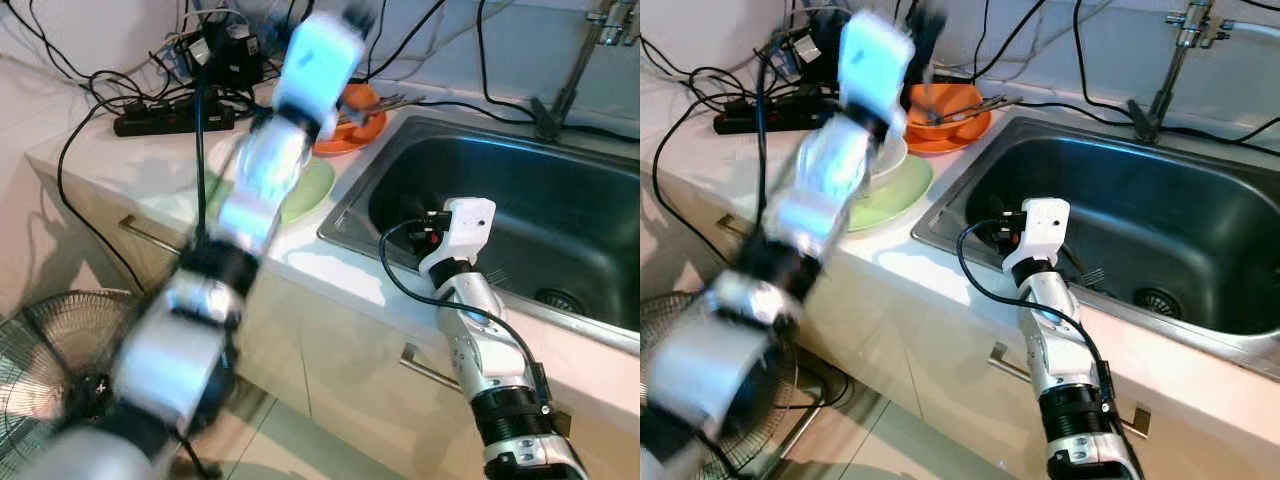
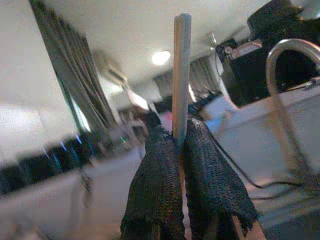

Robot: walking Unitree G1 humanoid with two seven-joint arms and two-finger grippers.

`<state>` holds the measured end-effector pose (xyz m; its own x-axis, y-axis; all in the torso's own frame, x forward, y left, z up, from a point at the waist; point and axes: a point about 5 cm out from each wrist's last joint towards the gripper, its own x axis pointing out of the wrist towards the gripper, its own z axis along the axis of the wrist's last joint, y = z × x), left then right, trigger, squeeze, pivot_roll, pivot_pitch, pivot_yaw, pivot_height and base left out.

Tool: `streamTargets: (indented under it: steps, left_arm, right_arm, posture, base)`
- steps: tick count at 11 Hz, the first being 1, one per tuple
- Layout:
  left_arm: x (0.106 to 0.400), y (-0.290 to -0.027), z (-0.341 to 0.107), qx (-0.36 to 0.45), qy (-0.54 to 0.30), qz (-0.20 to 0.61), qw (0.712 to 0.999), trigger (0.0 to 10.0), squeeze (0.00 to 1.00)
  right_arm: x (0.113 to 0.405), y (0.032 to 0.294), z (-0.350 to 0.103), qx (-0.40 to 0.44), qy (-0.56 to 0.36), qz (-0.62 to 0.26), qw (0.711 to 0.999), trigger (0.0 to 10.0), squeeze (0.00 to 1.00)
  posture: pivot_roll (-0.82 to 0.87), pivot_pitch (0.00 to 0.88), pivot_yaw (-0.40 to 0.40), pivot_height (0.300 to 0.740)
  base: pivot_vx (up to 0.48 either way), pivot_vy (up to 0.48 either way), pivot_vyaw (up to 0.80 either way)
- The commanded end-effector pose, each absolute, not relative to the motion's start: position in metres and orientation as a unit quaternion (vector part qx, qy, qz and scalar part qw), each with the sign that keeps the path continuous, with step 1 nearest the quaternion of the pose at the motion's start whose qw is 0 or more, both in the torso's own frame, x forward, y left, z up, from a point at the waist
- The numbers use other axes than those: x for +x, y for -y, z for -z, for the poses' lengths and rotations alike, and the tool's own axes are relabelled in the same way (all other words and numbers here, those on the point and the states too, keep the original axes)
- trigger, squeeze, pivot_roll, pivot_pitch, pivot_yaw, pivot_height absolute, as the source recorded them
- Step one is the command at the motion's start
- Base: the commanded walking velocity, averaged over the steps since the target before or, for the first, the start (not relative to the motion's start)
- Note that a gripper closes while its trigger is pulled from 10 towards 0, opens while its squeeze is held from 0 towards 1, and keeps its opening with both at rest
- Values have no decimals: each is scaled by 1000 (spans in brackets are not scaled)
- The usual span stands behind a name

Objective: Kitchen organization

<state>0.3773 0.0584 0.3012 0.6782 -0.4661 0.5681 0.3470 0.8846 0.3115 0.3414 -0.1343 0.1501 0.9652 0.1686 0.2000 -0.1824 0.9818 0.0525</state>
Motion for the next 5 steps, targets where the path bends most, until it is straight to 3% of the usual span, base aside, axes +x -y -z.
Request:
streamTargets:
  steps: [1,5]
  left_arm:
    - [377,-64,-301,62,326,227,916,10000,0]
    - [364,-78,-277,-14,284,251,925,10000,0]
  right_arm:
    - [343,134,-151,13,99,-88,991,10000,1000]
    - [349,132,-176,-83,147,-95,981,10000,1000]
  posture:
    - [120,17,82,740]
    - [129,11,69,740]
  base:
    - [0,0,0]
    - [0,0,0]
